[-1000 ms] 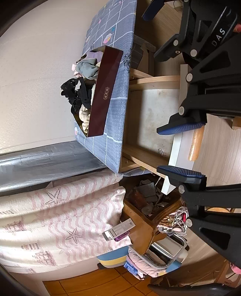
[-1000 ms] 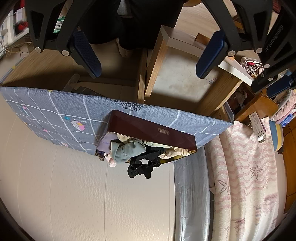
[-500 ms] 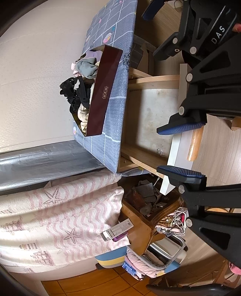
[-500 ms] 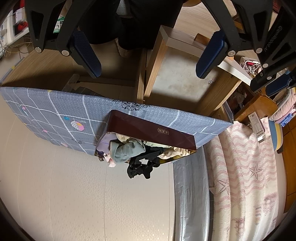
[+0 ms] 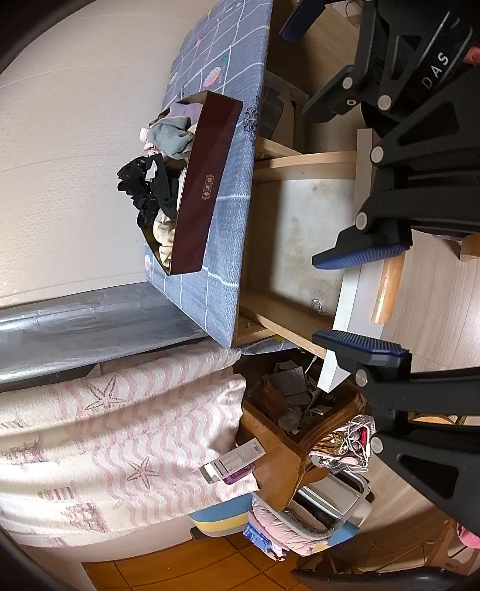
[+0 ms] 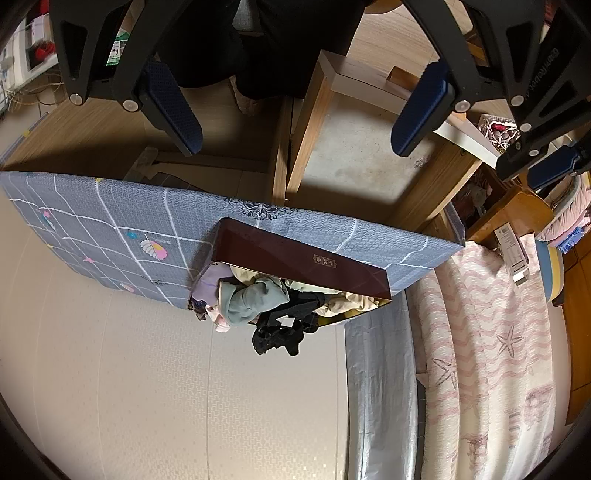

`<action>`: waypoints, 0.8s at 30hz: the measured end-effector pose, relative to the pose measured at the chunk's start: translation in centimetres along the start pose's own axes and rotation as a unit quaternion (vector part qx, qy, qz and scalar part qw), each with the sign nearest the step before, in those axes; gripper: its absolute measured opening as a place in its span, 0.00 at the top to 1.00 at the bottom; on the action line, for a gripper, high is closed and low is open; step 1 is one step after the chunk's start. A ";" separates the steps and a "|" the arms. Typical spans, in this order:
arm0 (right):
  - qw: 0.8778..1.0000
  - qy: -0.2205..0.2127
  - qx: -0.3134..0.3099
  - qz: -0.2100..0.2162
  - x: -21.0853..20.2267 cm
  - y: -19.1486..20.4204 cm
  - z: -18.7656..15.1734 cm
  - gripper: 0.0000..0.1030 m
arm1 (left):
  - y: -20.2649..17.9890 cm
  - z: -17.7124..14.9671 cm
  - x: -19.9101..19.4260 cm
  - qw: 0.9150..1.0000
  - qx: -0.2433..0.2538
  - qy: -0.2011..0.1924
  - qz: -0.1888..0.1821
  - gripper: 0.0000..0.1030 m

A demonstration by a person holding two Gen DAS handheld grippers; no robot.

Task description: Take underwear out of drawer

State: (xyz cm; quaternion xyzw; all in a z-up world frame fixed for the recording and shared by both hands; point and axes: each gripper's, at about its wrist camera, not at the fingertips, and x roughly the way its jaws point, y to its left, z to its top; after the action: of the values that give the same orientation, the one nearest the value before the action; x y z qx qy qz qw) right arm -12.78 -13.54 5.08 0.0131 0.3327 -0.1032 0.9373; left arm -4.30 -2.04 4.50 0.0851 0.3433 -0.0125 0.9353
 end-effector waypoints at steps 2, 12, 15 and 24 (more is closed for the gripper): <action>1.000 0.000 -0.001 0.000 0.0 0.0 0.0 0.00 | 0.0 0.0 0.0 1.000 0.000 0.000 -0.001 0.67; 1.000 0.001 0.001 0.001 -0.1 0.1 0.0 0.00 | 0.0 0.0 0.0 1.000 -0.001 0.001 -0.002 0.67; 1.000 0.001 0.000 0.002 -0.1 0.1 -0.1 0.00 | -0.1 0.0 0.0 1.000 0.001 0.002 -0.004 0.67; 1.000 0.002 0.000 0.002 0.0 0.0 -0.1 0.00 | -0.1 0.0 -0.2 1.000 0.006 -0.009 0.003 0.67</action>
State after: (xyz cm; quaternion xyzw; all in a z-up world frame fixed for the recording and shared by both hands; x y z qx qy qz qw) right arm -12.85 -13.50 5.03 0.0145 0.3341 -0.1010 0.9370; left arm -4.47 -2.10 4.58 0.0916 0.3345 -0.0128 0.9378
